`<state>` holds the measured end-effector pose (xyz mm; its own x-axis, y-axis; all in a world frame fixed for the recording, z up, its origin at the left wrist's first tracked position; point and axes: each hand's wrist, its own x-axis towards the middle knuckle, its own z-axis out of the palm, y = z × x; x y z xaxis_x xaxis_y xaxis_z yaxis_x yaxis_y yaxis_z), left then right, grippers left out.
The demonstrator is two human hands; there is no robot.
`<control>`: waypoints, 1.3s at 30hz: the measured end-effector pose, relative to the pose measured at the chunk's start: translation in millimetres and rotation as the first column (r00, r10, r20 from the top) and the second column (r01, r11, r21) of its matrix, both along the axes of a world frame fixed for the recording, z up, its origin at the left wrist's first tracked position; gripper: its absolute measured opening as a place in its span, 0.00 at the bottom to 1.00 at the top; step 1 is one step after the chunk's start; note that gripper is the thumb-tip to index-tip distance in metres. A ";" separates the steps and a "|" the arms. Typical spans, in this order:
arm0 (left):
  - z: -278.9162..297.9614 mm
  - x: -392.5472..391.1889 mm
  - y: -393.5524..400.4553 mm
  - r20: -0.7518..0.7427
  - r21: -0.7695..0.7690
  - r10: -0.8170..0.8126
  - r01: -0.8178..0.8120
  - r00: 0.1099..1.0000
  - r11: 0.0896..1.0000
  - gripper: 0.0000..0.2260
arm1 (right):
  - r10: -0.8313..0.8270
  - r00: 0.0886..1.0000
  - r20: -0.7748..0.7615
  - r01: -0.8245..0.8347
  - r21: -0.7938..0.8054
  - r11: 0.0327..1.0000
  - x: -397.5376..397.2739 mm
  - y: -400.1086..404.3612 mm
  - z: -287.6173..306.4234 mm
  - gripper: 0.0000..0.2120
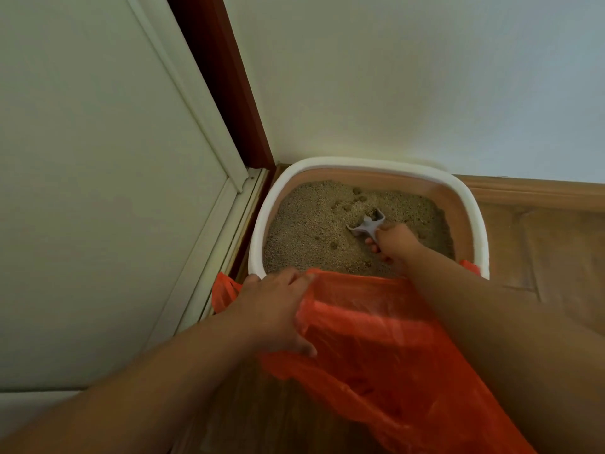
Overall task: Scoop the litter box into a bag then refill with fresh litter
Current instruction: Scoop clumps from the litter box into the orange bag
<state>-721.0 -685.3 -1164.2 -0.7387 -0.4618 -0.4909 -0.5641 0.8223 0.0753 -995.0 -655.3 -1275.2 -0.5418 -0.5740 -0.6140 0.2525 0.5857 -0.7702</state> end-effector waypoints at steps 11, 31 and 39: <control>5.9 2.2 8.2 0.019 -0.031 0.006 -0.006 1.000 1.000 0.56 | -0.093 0.988 0.123 0.109 -0.128 0.986 4.0 24.5 -16.0 0.20; 16.7 -25.6 28.7 0.032 -0.033 -0.084 0.086 0.996 0.996 0.55 | 0.126 0.975 -0.182 -0.155 -0.156 0.975 -13.8 131.8 84.1 0.14; 17.3 -31.1 27.4 -0.008 -0.060 -0.097 0.096 0.995 0.994 0.52 | 0.176 0.957 -0.232 -0.215 -0.151 0.965 -11.4 141.4 91.1 0.16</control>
